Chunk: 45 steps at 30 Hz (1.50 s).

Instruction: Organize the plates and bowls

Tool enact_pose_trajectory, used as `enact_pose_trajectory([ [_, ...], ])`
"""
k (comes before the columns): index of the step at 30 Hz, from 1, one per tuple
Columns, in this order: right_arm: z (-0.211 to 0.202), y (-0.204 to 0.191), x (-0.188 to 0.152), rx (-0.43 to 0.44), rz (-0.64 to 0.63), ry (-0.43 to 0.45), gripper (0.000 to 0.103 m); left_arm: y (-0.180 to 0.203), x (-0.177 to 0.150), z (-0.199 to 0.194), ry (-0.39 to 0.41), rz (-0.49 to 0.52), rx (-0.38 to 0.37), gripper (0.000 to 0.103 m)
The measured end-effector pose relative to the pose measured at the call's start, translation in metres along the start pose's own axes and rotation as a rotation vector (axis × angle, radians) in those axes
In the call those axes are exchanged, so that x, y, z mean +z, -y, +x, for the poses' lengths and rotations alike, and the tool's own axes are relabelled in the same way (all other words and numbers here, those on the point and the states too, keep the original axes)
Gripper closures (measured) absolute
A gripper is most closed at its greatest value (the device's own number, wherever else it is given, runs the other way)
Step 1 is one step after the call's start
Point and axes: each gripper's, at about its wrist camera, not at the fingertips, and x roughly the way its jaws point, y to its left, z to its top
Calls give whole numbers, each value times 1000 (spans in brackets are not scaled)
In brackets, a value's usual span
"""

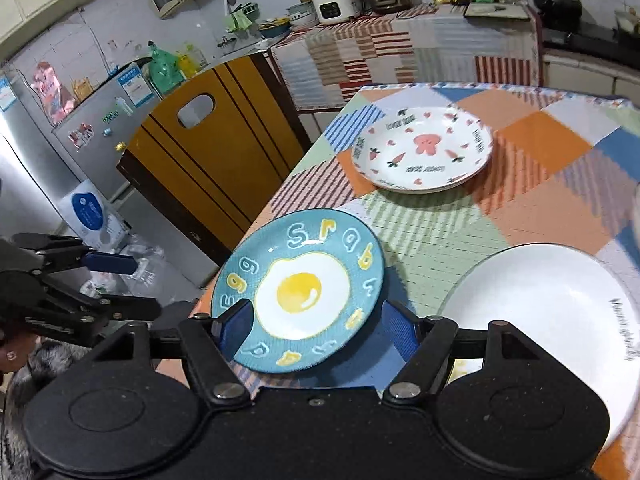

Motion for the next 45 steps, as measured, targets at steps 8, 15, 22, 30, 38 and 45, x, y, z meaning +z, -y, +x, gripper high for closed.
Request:
enact_pose_trajectory([
  [8, 50, 14, 2, 33, -43, -63, 38, -18, 17, 67, -108, -51, -19, 37],
  [15, 83, 23, 6, -15, -56, -149, 51, -25, 7, 106, -185, -64, -31, 47],
  [22, 102, 28, 9, -58, -64, -201, 81, -47, 3, 119, -181, -182, -88, 71],
  [30, 107, 42, 4, 4, 58, -188, 83, -40, 3, 117, -150, -172, -74, 80],
  [38, 85, 41, 7, 32, 56, -185, 84, -31, 3, 92, -121, -145, -96, 79],
  [45, 29, 30, 21, 7, -21, -131, 84, -9, 18, 54, -64, -122, -149, 79],
])
